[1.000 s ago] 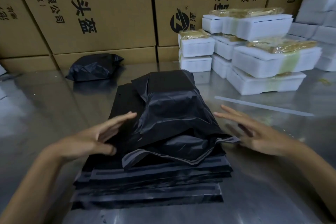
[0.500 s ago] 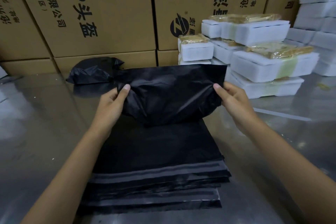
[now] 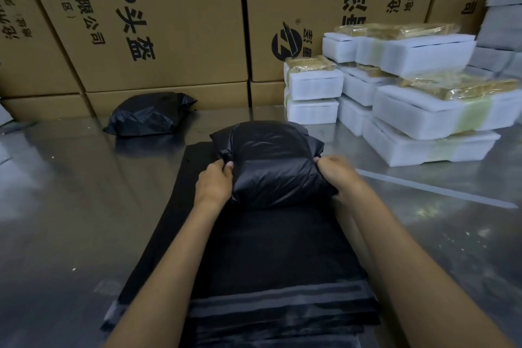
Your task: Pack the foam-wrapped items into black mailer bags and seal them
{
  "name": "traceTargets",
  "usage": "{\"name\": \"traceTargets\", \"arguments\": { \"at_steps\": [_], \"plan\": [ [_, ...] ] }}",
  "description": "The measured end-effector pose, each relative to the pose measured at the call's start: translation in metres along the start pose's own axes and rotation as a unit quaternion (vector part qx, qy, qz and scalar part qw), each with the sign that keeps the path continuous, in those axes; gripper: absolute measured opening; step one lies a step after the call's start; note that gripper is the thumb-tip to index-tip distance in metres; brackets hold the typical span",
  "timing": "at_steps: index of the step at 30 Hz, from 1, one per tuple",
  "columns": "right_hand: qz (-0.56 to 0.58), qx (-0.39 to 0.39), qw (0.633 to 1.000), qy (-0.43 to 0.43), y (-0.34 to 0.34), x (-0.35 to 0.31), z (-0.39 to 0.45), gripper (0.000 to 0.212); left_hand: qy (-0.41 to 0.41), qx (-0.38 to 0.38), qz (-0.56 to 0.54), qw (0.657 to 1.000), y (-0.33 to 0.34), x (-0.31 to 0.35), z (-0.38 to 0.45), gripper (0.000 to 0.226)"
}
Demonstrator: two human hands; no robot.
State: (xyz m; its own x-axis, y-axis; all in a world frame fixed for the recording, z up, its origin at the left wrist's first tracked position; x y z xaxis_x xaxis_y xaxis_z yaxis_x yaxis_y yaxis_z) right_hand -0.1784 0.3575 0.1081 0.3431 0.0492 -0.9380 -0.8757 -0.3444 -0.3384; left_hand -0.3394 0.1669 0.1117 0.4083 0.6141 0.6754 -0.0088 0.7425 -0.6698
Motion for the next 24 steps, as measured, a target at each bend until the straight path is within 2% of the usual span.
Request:
{"name": "traceTargets", "arguments": {
  "at_steps": [4, 7, 9, 13, 15, 17, 20, 22, 24],
  "plan": [
    [0.010, 0.041, 0.999, -0.031, 0.000, 0.004, -0.004, 0.024, -0.006, 0.015, -0.030, 0.999, 0.000, 0.004, -0.004, 0.039],
    [0.044, 0.078, 0.996, -0.018, -0.003, 0.008, -0.008, 0.042, -0.079, 0.028, -0.122, 0.989, -0.003, 0.001, -0.006, 0.030],
    [0.077, 0.087, 0.993, 0.003, -0.005, 0.009, -0.012, 0.043, -0.112, 0.053, -0.166, 0.978, -0.009, 0.002, -0.011, 0.024],
    [0.103, 0.100, 0.990, -0.012, -0.022, 0.002, -0.018, 0.048, -0.098, 0.087, -0.186, 0.974, -0.025, 0.007, -0.021, 0.025],
    [0.086, 0.108, 0.990, -0.026, -0.035, 0.004, -0.023, 0.048, -0.085, 0.062, -0.181, 0.978, -0.029, 0.005, -0.025, 0.025],
    [0.035, 0.099, 0.994, -0.040, -0.045, 0.009, -0.030, 0.048, -0.076, 0.000, -0.176, 0.981, -0.026, -0.001, -0.031, 0.019],
    [-0.032, 0.083, 0.995, -0.044, -0.053, 0.011, -0.042, 0.027, -0.111, -0.054, -0.236, 0.964, -0.027, -0.009, -0.038, 0.015],
    [-0.050, 0.158, 0.981, -0.100, -0.064, -0.002, -0.051, 0.005, -0.122, -0.034, -0.284, 0.951, -0.035, -0.011, -0.038, 0.017],
    [-0.029, 0.244, 0.944, -0.220, -0.073, -0.028, -0.069, 0.021, -0.128, -0.008, -0.330, 0.935, -0.046, -0.012, -0.036, 0.020]
  ]
}}
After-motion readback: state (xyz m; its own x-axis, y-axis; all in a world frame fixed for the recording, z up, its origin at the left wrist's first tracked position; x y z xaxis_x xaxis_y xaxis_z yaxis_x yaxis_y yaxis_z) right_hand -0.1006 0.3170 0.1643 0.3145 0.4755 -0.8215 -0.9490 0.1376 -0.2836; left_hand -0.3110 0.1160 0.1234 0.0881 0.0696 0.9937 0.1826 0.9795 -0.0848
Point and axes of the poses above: each hand's wrist, its own z-axis towards the middle knuckle, its own y-axis out of the palm, x = y × z, the point moved 4 cm from there along z, towards the middle knuckle, and after that the axes turned 13 degrees about x, right-handed, at the moved point
